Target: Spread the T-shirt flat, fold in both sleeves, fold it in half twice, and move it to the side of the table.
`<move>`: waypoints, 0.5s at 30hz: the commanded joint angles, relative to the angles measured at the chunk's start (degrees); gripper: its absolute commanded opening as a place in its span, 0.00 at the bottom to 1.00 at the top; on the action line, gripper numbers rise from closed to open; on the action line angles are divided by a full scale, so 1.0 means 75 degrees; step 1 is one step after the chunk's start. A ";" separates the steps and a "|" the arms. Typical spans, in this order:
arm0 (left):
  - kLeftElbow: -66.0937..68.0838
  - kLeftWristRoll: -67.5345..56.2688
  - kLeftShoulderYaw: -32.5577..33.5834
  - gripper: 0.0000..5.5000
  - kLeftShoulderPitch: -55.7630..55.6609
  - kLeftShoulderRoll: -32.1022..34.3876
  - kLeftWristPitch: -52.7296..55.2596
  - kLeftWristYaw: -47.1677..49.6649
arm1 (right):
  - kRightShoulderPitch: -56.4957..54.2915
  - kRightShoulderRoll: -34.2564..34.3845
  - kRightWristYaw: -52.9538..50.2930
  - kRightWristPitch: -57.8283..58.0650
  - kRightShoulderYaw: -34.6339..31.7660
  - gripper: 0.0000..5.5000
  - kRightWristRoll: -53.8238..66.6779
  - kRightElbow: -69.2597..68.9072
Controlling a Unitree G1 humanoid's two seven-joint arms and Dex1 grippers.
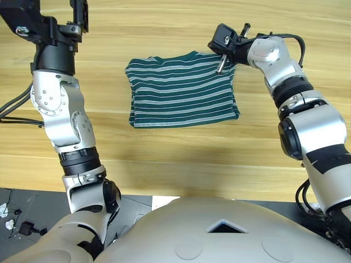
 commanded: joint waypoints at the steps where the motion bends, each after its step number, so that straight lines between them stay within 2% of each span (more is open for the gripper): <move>1: -0.0002 0.0163 -0.0141 0.74 0.0113 -0.0123 0.0058 0.0050 | -0.0038 0.0006 -0.0021 0.0390 0.0551 0.01 -0.0689 0.0272; 4: -0.0009 0.0218 -0.0239 0.74 0.0139 -0.0192 0.0062 0.0044 | 0.0069 -0.0047 -0.0756 0.0596 0.1080 0.01 -0.1381 0.0423; 10: -0.0090 0.0263 -0.0415 0.74 0.0146 -0.0258 0.0029 -0.0099 | 0.0622 -0.0448 -0.0973 0.0510 0.1702 0.01 -0.2122 0.0555; 15: -0.0013 0.0576 -0.0607 0.74 0.0160 -0.0277 -0.0109 -0.0035 | 0.0652 -0.0995 -0.0867 0.0420 0.1579 0.01 -0.1957 0.0516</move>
